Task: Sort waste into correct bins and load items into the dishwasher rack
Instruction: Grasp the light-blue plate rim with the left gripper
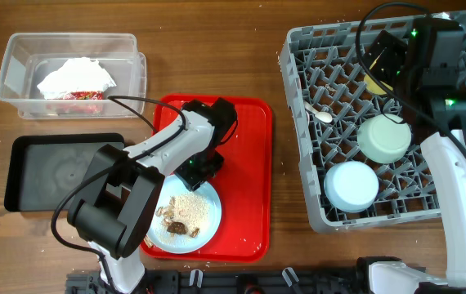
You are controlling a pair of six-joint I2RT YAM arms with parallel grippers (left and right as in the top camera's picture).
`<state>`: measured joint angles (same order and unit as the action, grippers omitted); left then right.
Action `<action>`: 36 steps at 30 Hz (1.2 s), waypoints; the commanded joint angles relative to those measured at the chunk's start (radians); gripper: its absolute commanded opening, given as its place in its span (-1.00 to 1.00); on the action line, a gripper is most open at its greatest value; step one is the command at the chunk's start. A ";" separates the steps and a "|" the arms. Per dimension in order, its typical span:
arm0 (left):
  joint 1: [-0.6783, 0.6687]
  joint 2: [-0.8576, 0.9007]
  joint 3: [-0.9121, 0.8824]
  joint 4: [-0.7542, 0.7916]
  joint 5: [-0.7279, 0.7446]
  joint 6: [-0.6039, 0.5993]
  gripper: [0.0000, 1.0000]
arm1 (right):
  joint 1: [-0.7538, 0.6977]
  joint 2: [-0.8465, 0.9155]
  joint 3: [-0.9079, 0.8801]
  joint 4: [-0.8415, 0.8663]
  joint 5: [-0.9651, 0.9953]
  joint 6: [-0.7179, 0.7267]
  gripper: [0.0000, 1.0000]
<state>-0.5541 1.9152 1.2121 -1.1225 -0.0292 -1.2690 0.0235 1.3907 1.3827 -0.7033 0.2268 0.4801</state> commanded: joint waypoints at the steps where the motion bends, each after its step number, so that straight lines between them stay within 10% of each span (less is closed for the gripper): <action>1: 0.007 0.019 -0.058 0.035 -0.005 0.008 -0.09 | -0.002 0.010 0.005 -0.001 0.020 -0.008 1.00; 9: 0.007 0.019 -0.098 0.061 -0.021 0.005 -0.25 | -0.002 0.010 0.005 -0.001 0.020 -0.008 0.99; 19: 0.007 0.019 -0.098 0.057 -0.060 0.009 -0.91 | -0.002 0.010 0.005 -0.001 0.020 -0.008 1.00; 36: 0.007 0.007 -0.076 0.029 -0.096 0.063 -0.92 | -0.002 0.010 0.005 -0.001 0.020 -0.008 0.99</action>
<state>-0.5541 1.9038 1.1404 -1.0908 -0.0799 -1.2667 0.0235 1.3907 1.3827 -0.7033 0.2295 0.4801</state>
